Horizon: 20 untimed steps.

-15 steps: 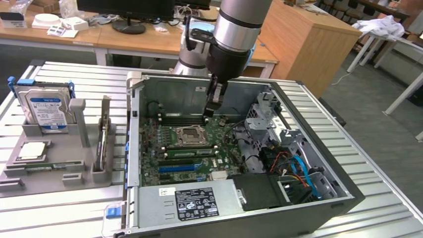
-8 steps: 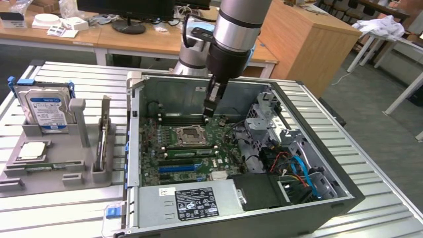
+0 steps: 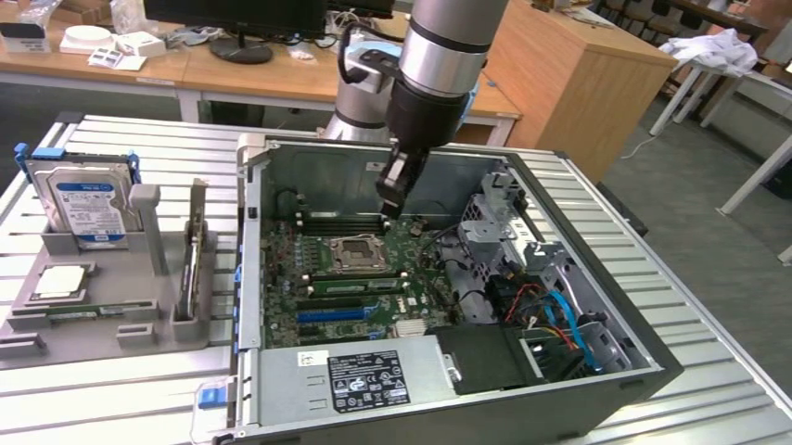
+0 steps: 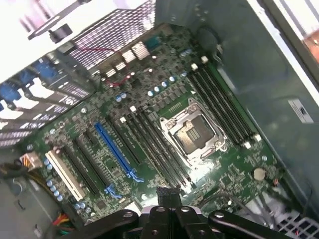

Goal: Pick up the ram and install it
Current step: 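Press down the ram until it locks into place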

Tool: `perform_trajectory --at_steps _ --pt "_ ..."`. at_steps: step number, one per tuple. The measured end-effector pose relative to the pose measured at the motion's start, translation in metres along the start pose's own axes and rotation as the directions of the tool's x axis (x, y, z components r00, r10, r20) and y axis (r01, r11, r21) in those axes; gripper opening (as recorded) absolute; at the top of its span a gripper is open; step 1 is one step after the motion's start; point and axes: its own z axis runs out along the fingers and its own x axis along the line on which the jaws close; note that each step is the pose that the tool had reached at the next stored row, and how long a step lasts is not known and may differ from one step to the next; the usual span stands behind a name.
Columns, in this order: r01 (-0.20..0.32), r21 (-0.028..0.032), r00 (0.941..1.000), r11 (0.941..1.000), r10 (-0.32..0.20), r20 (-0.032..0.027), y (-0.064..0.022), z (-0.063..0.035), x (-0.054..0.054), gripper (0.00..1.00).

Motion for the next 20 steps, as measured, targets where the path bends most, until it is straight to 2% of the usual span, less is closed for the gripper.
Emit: perform_trajectory --at_steps 5,10,15,20 --pt "-0.090 0.0039 0.9959 0.9959 0.090 0.0037 0.0000 0.0000 0.0000 0.11" --pt "-0.176 0.0073 0.9844 0.9844 0.176 0.0077 0.0000 0.0000 0.0000 0.11" --pt "-0.263 0.0105 0.9647 0.9647 0.263 0.0121 0.0000 0.0001 0.0000 0.11" --pt "-0.349 0.0133 0.9372 0.9372 0.348 0.0167 0.0000 0.0001 0.0000 0.11"
